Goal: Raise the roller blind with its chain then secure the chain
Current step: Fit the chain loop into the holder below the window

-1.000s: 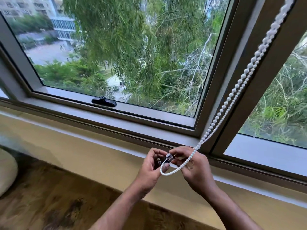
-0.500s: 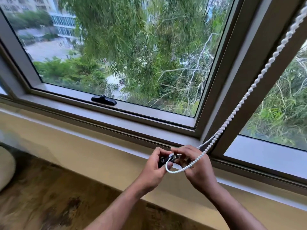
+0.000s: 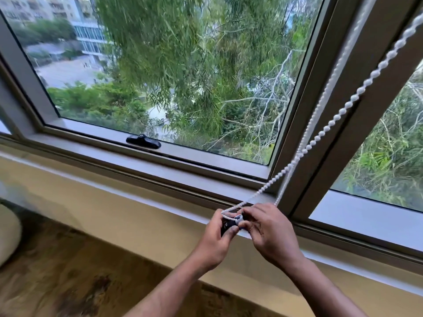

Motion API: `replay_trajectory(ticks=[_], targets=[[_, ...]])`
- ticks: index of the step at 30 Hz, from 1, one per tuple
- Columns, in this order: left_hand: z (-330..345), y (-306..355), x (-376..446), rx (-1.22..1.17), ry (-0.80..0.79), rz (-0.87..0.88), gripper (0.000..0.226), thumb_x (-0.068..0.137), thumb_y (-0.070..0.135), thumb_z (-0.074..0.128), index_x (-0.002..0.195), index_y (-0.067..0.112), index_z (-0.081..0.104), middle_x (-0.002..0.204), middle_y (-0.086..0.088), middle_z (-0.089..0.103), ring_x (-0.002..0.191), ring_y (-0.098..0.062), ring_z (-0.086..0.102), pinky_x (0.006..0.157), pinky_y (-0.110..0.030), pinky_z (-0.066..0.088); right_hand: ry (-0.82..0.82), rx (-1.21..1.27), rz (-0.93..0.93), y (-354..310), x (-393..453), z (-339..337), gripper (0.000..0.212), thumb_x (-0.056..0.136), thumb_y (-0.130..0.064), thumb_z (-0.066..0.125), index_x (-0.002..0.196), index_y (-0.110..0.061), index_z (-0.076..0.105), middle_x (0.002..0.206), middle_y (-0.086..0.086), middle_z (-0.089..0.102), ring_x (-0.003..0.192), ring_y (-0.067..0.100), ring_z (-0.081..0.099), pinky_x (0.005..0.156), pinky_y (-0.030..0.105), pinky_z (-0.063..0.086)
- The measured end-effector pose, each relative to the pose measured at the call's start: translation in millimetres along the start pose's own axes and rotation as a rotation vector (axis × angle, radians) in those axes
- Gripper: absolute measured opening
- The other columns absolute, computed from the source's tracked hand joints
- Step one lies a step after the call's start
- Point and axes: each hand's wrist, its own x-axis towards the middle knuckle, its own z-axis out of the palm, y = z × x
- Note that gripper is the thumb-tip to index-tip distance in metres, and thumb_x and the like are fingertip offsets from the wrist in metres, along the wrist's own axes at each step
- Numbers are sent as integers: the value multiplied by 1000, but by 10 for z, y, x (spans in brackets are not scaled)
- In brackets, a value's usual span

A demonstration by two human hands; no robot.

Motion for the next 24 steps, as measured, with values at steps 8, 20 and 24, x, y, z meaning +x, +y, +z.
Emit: replay_trajectory(ticks=[8, 20, 24], targets=[[30, 13, 9, 71, 15, 20, 22, 91, 11, 62, 110, 7, 52, 103, -6, 66, 100, -26, 64, 96, -51, 49, 66, 52, -23, 16, -62, 103, 36, 84, -14, 76, 114, -30, 63, 102, -8, 70, 89, 23, 59, 77, 38, 56], [141, 21, -19, 170, 18, 30, 42, 84, -4, 67, 115, 22, 59, 103, -2, 71, 92, -16, 70, 90, -38, 59, 301, 38, -144, 210, -288, 321, 23, 86, -9, 80, 103, -23, 79, 106, -14, 76, 108, 23, 61, 94, 40, 51], [188, -20, -16, 212, 38, 38, 44, 77, -4, 73, 113, 21, 64, 100, 1, 75, 93, -14, 72, 90, -37, 59, 430, 135, -97, 202, -442, 393, 13, 92, -17, 77, 103, -24, 76, 106, -18, 73, 104, 17, 62, 94, 29, 48]])
